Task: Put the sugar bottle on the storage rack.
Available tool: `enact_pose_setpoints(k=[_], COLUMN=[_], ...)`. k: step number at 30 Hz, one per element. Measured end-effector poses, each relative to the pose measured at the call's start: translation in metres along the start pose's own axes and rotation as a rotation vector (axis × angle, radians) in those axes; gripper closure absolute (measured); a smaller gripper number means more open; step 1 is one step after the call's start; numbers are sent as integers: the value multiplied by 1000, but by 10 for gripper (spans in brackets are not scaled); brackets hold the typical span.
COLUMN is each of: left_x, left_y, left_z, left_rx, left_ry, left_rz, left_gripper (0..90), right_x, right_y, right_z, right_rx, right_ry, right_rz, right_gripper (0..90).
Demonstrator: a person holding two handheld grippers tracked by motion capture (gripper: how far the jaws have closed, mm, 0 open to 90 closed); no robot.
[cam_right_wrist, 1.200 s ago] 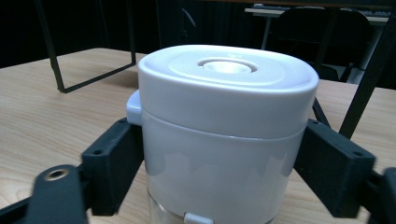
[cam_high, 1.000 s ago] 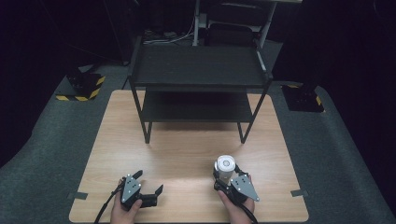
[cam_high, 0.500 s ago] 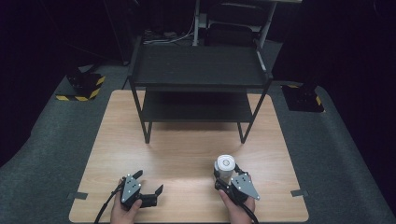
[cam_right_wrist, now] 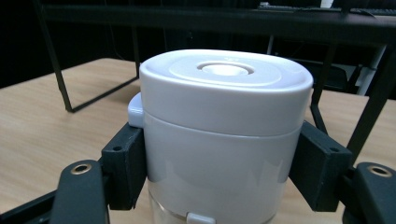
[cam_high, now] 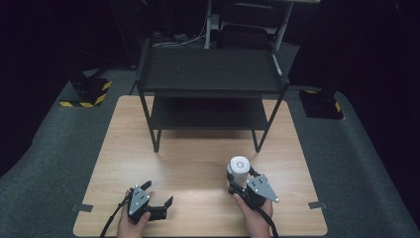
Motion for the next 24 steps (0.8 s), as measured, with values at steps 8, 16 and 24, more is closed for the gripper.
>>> enact_pose_setpoints(k=[8, 16, 24], left_x=[0, -1, -2], left_y=[0, 0, 0], left_z=[0, 0, 1], left_rx=[1, 1, -3], left_ry=[6, 11, 25], left_rz=[5, 2, -1], left_gripper=[5, 5, 5], right_x=[-32, -68, -97], right_y=[2, 6, 11], right_z=[9, 22, 35], right_rx=[-22, -50, -68], right_ry=[-16, -31, -45], right_rz=[10, 17, 9], right_gripper=[301, 301, 302])
Point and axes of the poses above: each handheld gripper's, and its own axes: z roughly forward along the jaws, x roughly out of its underside, y roughly to its left, the point moved 10 cm from there along z, roughly forward along the jaws, and after that the axes turned 12 degrees about z, right-handed, at the moved point
